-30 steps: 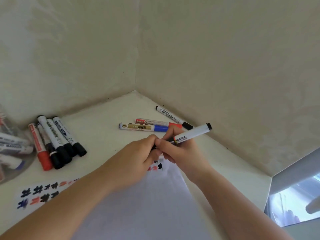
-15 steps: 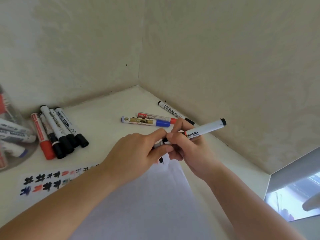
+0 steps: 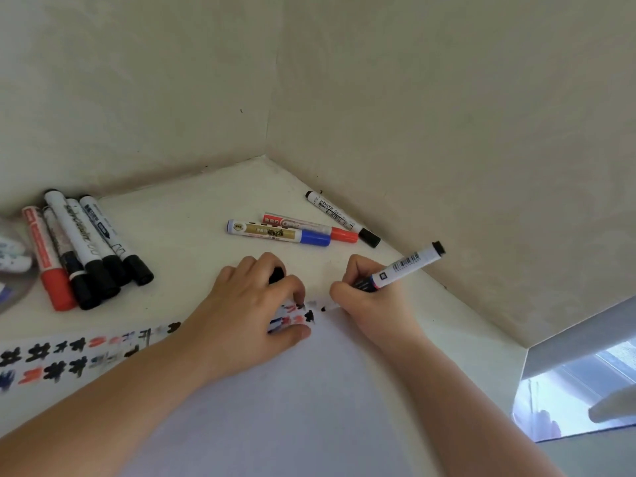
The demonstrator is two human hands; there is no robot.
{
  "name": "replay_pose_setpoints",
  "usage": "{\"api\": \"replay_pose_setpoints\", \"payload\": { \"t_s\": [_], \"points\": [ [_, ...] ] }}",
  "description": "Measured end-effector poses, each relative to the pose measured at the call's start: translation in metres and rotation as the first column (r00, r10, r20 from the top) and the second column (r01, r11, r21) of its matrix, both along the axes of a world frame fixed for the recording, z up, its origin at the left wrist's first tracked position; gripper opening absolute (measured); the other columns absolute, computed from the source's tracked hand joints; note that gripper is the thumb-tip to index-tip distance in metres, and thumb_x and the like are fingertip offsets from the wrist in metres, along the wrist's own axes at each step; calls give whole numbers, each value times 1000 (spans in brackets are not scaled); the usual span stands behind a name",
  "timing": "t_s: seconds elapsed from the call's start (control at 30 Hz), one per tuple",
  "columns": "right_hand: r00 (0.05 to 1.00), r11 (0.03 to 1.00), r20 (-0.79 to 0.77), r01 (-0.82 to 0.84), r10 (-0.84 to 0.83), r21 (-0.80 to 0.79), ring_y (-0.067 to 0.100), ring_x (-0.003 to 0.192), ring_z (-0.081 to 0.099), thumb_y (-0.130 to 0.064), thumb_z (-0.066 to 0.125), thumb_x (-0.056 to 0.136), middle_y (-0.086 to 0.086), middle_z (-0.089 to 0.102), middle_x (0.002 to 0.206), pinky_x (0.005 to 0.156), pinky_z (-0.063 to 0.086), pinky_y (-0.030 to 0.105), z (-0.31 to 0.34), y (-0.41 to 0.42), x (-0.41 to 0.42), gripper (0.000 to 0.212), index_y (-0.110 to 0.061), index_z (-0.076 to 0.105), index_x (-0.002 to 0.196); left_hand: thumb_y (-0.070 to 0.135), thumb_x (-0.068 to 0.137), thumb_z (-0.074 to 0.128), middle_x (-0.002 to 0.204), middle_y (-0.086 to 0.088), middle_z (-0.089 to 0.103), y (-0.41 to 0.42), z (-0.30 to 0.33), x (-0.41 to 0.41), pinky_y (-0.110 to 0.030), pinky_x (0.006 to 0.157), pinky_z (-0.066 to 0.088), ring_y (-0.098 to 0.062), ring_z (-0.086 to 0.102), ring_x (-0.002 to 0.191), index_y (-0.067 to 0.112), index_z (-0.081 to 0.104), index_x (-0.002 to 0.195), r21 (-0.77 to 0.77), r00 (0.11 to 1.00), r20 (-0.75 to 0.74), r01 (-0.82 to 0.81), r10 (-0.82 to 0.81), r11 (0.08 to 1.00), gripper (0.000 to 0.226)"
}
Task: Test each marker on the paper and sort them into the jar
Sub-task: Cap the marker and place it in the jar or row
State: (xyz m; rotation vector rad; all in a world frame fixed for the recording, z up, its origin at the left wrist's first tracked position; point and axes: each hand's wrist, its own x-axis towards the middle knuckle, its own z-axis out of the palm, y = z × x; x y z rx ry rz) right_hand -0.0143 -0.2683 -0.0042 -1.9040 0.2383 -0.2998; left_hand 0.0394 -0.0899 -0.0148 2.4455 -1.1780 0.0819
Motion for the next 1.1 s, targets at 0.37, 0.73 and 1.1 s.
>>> {"api": "replay_pose_setpoints", "payload": {
  "t_s": [0.37, 0.73, 1.1],
  "points": [
    [998, 993, 44, -47, 51, -105, 4, 46, 30, -4, 60, 71, -11, 36, 48, 42, 26, 12, -4, 5, 2, 35, -22, 36, 52, 60, 76, 50, 104, 5, 37, -2, 1, 1, -29, 78, 25, -13, 31, 91, 32, 50, 108, 39, 1000, 2, -12, 12, 999, 43],
    [998, 996, 25, -51, 53, -76, 3, 44, 33, -2, 62, 73, -14, 40, 44, 41, 28, 12, 0, 3, 1, 38, -21, 37, 51, 59, 76, 50, 105, 5, 39, -2, 2, 0, -29, 80, 25, -12, 31, 91, 32, 50, 108, 43, 1000, -7, -18, 18, 999, 42],
    [994, 994, -54, -95, 92, -59, 3, 43, 31, -6, 61, 70, -14, 35, 44, 41, 28, 12, 3, 4, 0, 36, -22, 38, 49, 61, 76, 47, 104, 6, 38, -2, 0, 1, -28, 78, 24, -11, 29, 90, 33, 49, 107, 35, 1000, 18, -20, 19, 999, 41]
  ]
}}
